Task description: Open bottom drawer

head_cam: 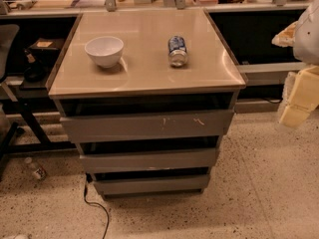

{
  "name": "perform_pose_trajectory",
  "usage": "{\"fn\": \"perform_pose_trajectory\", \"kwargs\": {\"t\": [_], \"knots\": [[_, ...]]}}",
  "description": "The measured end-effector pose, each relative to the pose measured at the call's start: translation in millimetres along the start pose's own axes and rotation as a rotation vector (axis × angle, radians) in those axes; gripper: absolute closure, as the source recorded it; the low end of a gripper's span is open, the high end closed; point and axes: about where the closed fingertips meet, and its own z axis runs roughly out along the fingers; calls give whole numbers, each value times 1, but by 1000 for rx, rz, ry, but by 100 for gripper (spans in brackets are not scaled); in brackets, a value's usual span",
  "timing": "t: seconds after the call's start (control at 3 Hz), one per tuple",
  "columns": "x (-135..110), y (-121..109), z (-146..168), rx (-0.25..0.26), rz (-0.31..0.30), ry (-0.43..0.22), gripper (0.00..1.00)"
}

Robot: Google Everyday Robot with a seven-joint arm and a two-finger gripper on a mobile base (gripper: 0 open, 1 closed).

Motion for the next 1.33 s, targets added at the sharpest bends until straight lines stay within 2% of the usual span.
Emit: {"fn": "perform_pose_trajectory", "kwargs": {"t": [0.67, 1.0, 1.33], "knots": [[-1, 5, 8, -4, 5, -23, 0], [-12, 26, 50, -44, 24, -67, 0], [-22, 54, 129, -139, 25, -69, 0]]}}
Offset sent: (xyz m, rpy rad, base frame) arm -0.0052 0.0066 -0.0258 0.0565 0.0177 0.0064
